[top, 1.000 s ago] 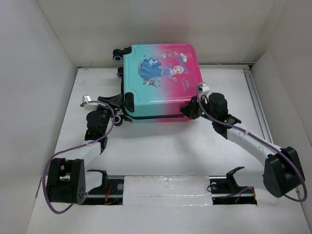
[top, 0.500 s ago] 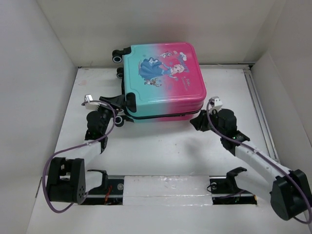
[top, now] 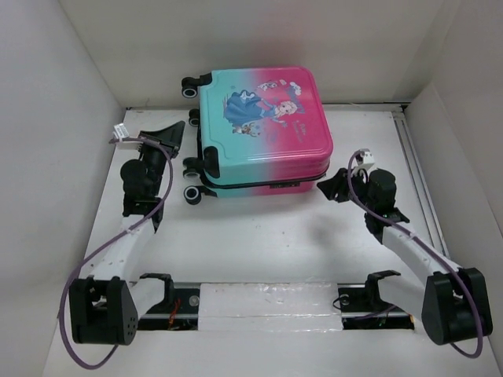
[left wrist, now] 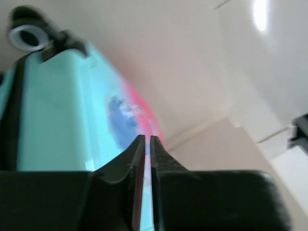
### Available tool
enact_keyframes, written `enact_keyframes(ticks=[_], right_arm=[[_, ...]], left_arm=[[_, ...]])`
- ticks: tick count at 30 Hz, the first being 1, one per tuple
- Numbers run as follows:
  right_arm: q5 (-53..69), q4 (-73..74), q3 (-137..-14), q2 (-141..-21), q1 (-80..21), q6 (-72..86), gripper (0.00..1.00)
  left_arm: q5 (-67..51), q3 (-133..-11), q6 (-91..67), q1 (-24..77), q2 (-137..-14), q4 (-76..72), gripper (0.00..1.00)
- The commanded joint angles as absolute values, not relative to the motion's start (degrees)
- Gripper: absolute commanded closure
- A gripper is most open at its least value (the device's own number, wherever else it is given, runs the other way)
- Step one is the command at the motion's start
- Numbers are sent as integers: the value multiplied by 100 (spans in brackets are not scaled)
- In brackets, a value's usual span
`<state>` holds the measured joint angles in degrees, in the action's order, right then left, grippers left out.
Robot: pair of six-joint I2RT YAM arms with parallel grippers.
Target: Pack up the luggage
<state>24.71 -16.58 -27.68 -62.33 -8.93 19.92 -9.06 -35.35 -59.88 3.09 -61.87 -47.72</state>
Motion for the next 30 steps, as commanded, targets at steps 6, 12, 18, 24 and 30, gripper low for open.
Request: enact_keyframes(ticks=[6,12,18,24,30], right_arm=[[2804,-2074,-2619,-6091,-984,2161,54],[2602,-1951,-2505,-5871,-1292,2101,54],[2549,-1767,-2558,-5810,-1397,1986,54],[2549,-1767,-2610,-6064,-1556,1934,54],[2549,-1767,-2610,-6117,-1731,1881,54]], left_arm=[[-694,-3489,-5671,343,-5704,-4466,100],[-43,-3076,-5159,606,-5651,-3287,15],[-632,-2251,-5098,606,-6116,-3811,1],[-966,-2021,-5396,606,-6468,-4491,1],[-914,-1917,-5984,606,-6328,-4710,1]])
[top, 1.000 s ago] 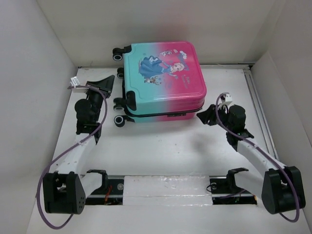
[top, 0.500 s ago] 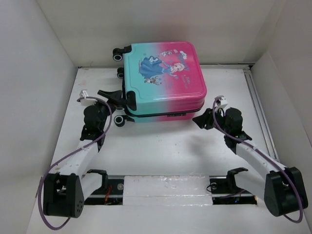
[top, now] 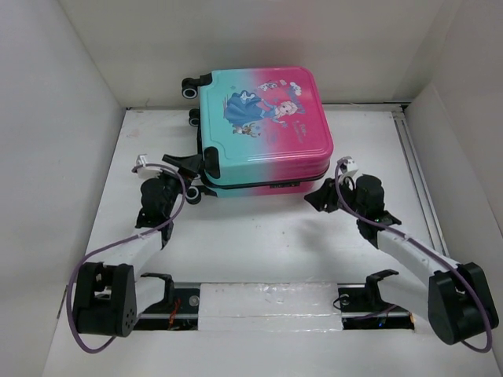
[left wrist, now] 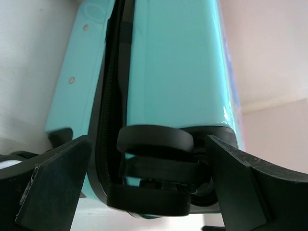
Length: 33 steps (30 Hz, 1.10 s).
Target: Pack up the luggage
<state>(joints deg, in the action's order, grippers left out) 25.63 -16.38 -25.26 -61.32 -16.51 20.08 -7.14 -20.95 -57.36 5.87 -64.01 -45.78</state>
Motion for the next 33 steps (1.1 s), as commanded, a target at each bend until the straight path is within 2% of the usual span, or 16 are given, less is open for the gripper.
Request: enact_keyframes(ticks=[1,10,18,22,24,29,31,33], right_arm=[[2549,-1767,-2663,-6169,-1731,1881,54],[2549,-1819,-2716,-6275,-1959,1881,54],[2549,-1819,-2664,-6275,-2065,1828,54],[2549,-1819,-2663,-6223,-2065,1828,54],[2497,-1819,-2611,-6170,-2065,1828,54],[2496,-1819,-2610,-6170,-2065,1828,54],[2496,-1819,-2610,-6170,-2065,1828,54],[2496,-1819,-2610,-6170,-2065,1828,54]], left_arm=[[-914,-1751,-6307,606,-6276,-4833,1],[-853,-1652,-7865,606,-6661,-6256,2],[-422,-1836,-8314,606,-7145,-6803,5],[-483,-1890,-8595,606,-7540,-7347,14],[-544,-1890,-8674,606,-7743,-7663,24],[-545,-1890,-8728,606,-7866,-7857,37],[-493,-1890,-8728,606,-7866,-7919,49],[-431,-1890,-8658,606,-7805,-7858,56]])
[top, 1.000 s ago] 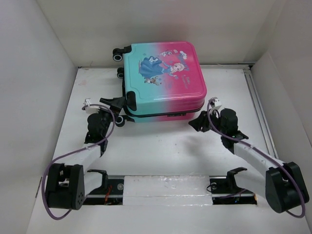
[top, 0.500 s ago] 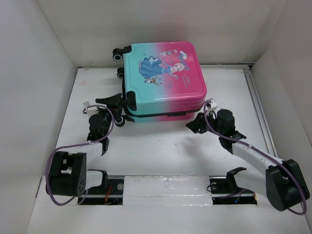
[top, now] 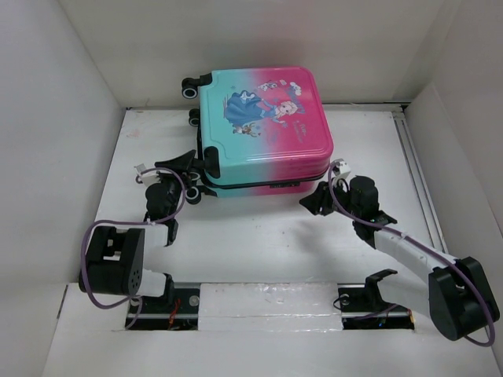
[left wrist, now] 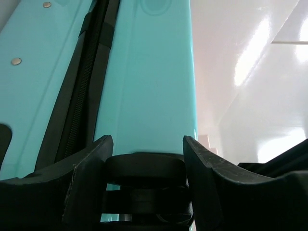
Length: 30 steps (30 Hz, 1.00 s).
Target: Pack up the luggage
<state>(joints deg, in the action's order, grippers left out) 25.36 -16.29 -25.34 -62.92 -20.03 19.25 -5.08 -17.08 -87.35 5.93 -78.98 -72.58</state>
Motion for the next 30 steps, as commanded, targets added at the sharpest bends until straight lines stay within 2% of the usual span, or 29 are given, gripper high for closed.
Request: enact_keyframes(ticks=[1,3,5,7,13,19,21,27,30], right_arm=[[2496,-1819,-2610,-6170,-2065,1828,54],[2496,-1819,-2610,-6170,-2065,1828,54],[2496,-1758,-2610,-6109,-2065,1828,54],[2496,-1706,-2610,-6047,-2065,1828,54],[2443,-1504,-2610,-5775,-2118,1828,51],[2164,-1249,-2663,-5423,-2118,1828,48],[1970,-1248,-2602,-5239,-2118,1906,41],[714,-1176,-2541,-5027,-1934,2057,43],[975,-1809,-2540,-5377,-1504,2083,48]], left_arm=[[-370,-1951,-8657,606,-7805,-7805,63],[-316,-1951,-8535,606,-7734,-7743,77],[-264,-2013,-8456,606,-7612,-7665,84],[-202,-2135,-8324,606,-7472,-7568,100],[-264,-2565,-7937,545,-6830,-7155,100],[-158,-3146,-7217,370,-6126,-5969,100],[-97,-3243,-7085,308,-6056,-5740,100],[-97,-3375,-6776,308,-6178,-5449,100],[-149,-3261,-6776,308,-6240,-5449,100]])
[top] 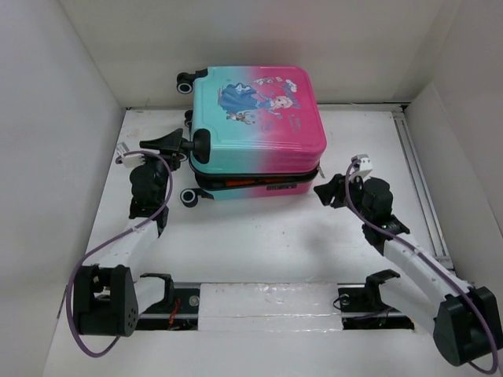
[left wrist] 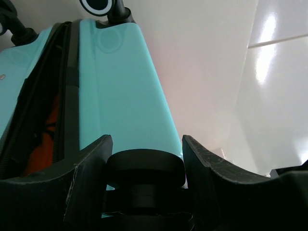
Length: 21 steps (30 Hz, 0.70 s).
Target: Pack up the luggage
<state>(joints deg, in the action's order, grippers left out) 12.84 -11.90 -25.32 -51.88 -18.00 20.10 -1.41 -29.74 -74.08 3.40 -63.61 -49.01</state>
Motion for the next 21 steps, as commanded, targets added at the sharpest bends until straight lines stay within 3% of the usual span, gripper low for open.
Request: enact_keyframes(ticks=[1,6,9,13,21], right_arm=[[1071,-1985,-2592,-5744,-1381,2083,48],[2484,-2993,-2812,-6766,-599,1847,47],[2715,-3163,-2900,-7241,-387,1504,45],[4144,-4076,-3041,-7795,-27,1503,43],[5316,-4192,-4059,-9113,166,1494,40]], left_arm=[[-149,-3261,-6776,308,-6292,-5449,100],[-394,-3410,-6784,123,-6626,-5290,100],[-544,-3410,-6916,53,-6881,-5502,100],[-677,-3472,-6970,53,-6987,-5634,100],[-729,-3366,-6970,53,-6935,-5634,100]])
